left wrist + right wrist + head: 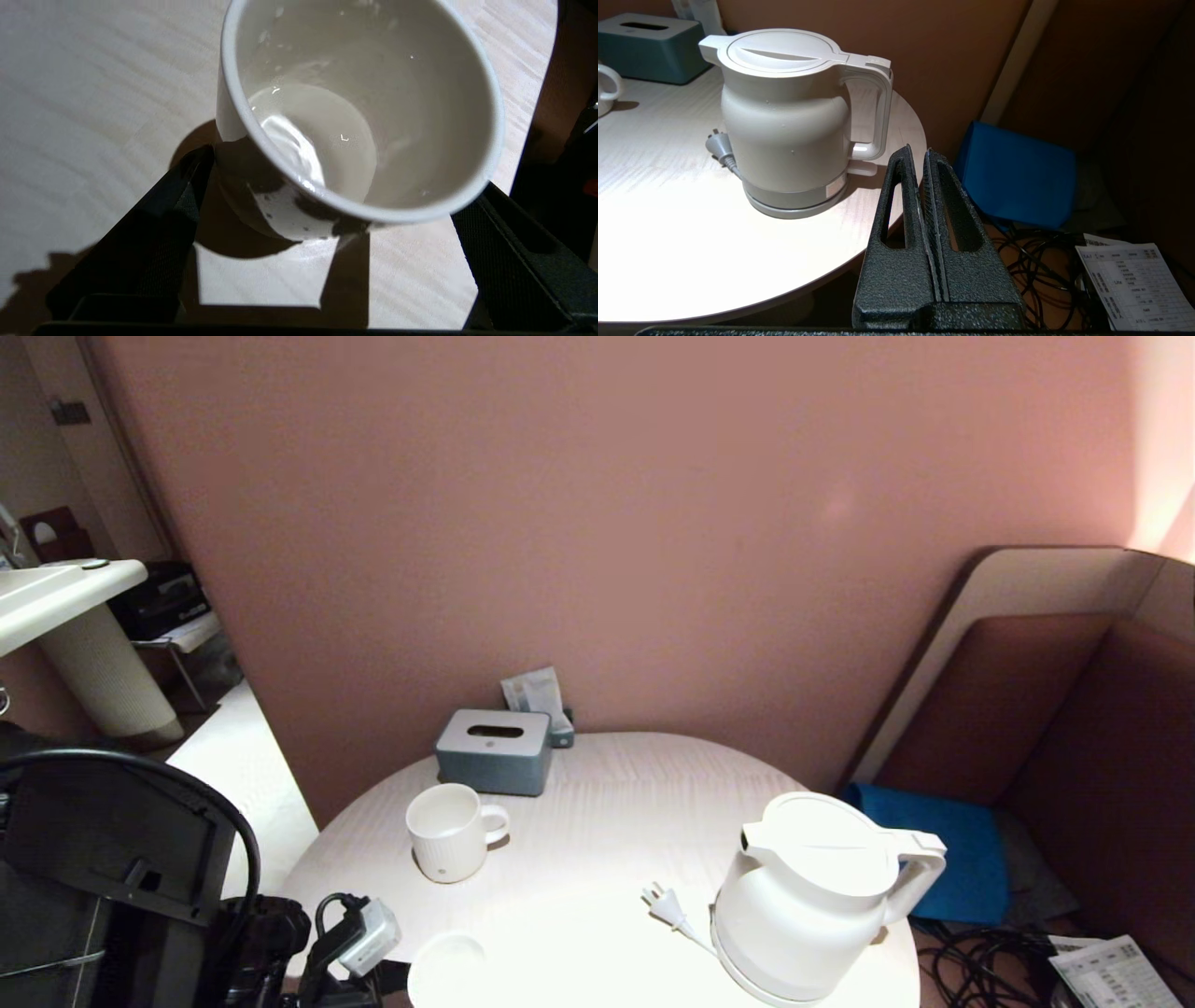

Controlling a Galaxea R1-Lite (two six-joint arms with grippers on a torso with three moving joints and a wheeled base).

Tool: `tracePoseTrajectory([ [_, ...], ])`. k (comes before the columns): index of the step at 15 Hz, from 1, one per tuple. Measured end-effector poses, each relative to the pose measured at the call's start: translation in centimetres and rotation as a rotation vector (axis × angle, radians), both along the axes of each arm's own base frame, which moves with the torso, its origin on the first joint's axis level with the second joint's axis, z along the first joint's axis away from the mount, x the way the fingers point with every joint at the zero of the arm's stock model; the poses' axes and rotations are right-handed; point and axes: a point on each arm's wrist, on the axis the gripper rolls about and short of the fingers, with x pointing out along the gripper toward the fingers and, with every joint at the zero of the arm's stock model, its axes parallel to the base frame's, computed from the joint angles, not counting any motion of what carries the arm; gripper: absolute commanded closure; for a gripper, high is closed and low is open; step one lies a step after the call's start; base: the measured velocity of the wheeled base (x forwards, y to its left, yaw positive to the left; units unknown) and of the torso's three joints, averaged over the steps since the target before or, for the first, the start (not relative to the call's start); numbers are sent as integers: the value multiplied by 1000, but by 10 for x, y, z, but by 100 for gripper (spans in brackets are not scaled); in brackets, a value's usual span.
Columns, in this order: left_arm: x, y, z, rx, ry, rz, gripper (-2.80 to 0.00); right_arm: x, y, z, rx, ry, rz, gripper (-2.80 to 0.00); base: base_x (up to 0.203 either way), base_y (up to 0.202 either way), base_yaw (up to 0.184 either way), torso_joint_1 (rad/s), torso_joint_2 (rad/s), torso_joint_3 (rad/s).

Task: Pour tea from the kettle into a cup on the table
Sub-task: Pick up the cup

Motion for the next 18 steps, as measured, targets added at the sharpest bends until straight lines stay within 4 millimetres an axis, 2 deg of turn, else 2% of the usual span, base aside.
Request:
tracePoseTrajectory([
  [5, 10, -11, 0, 4, -25, 6, -280, 0, 0, 0, 0, -1, 0, 0, 0, 0, 0, 0, 0, 0],
  [18, 23, -17, -4, 29, -54, 48, -280, 0, 0, 0, 0, 0, 0, 0, 0, 0, 0, 0, 0, 0],
])
